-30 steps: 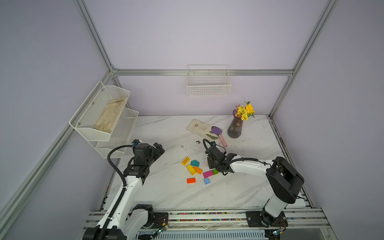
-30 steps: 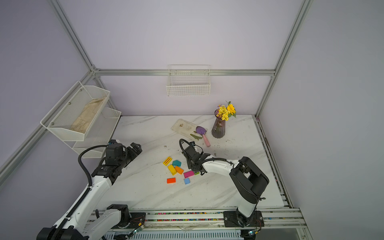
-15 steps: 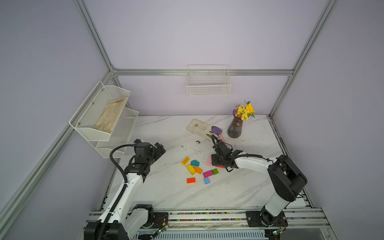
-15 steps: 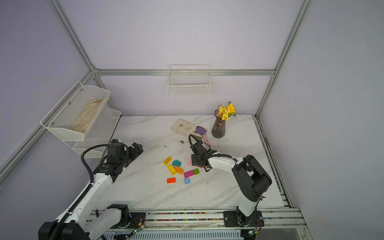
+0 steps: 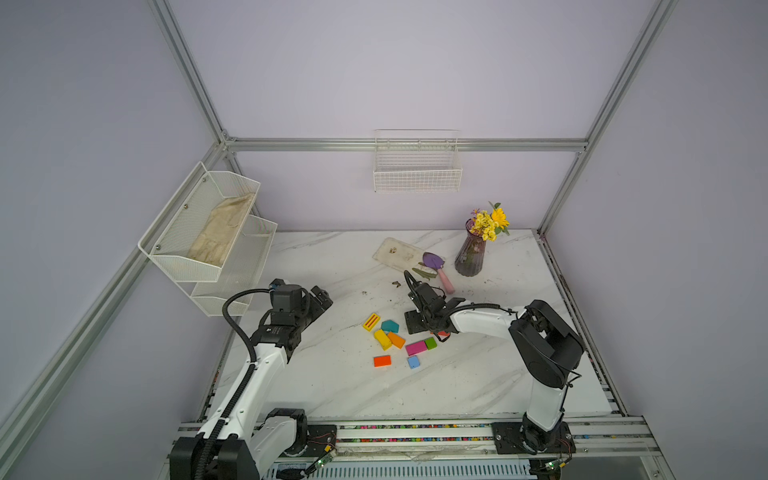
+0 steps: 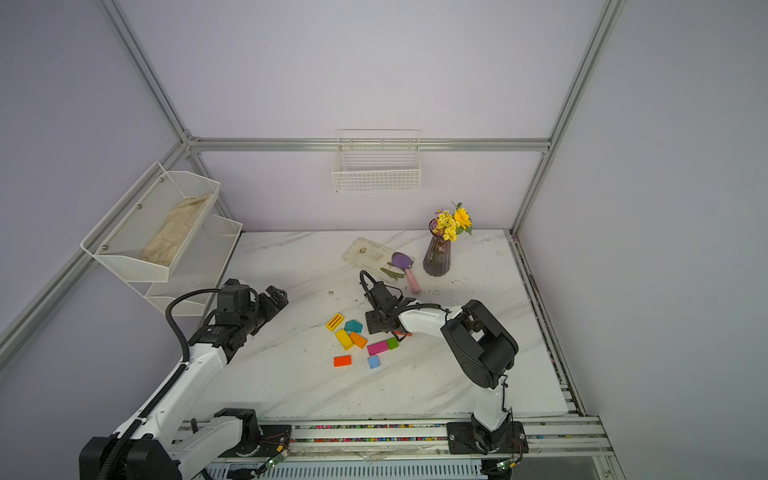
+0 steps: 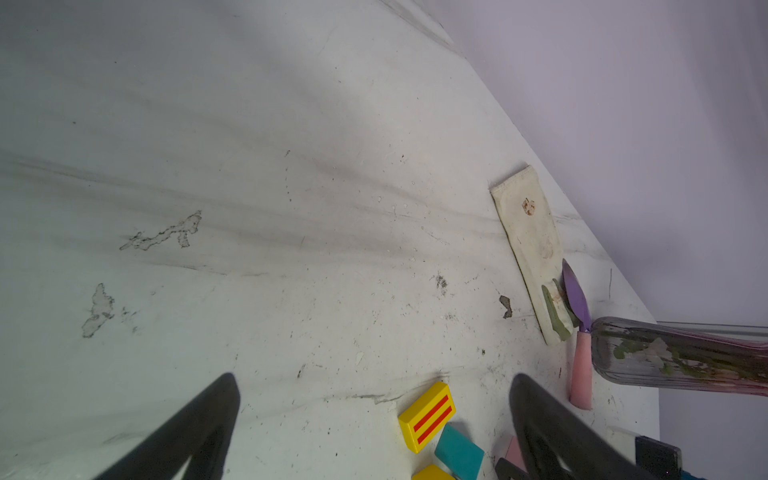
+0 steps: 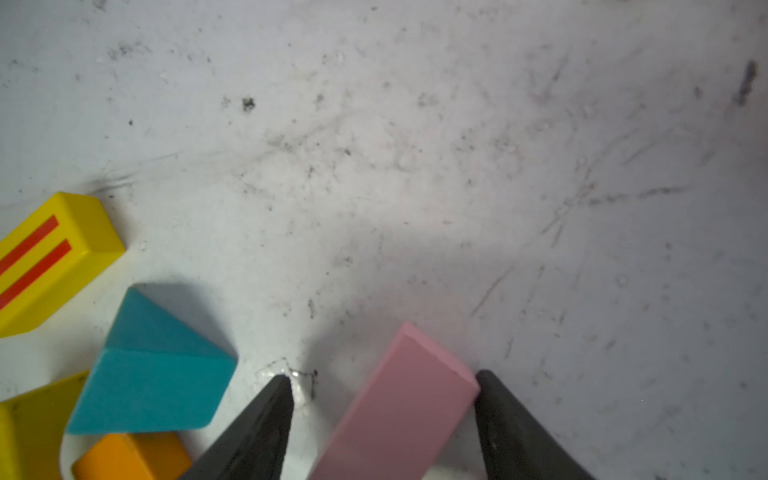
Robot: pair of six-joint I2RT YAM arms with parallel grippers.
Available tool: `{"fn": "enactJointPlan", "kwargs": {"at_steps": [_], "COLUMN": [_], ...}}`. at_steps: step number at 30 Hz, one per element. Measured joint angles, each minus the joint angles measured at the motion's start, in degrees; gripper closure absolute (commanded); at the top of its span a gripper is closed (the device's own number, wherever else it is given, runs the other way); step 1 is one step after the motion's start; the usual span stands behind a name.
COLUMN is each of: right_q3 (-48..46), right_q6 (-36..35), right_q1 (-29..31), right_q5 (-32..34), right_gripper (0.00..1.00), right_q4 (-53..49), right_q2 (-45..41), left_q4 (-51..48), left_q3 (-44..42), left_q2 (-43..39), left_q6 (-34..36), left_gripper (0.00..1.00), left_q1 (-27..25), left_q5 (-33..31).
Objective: Build the wood block tower
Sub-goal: 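Lower the right gripper onto the pink block and close it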
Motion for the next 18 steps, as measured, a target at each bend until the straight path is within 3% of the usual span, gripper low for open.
{"fn": "enactJointPlan", "kwargs": {"at_steps": [8, 18], "right_q3": [3.58, 3.63], "right_q6": [-0.5, -0.26], "right_q1": [1.27, 2.32], "right_q5": [4.2, 5.22], "right_gripper": [0.47, 0.46], "right_q4": [-2.49, -3.54], "right_q2": [2.71, 2.56], "left_q4": [-0.04, 0.09], "left_q3": [0.11, 1.4], "left_q2": [2.34, 3.8], "left_q6": [-0.02, -0.02], "left_gripper": [0.0, 0.0], "left_q1": [0.0, 0.0], "left_q5": [1.01, 2.21]}}
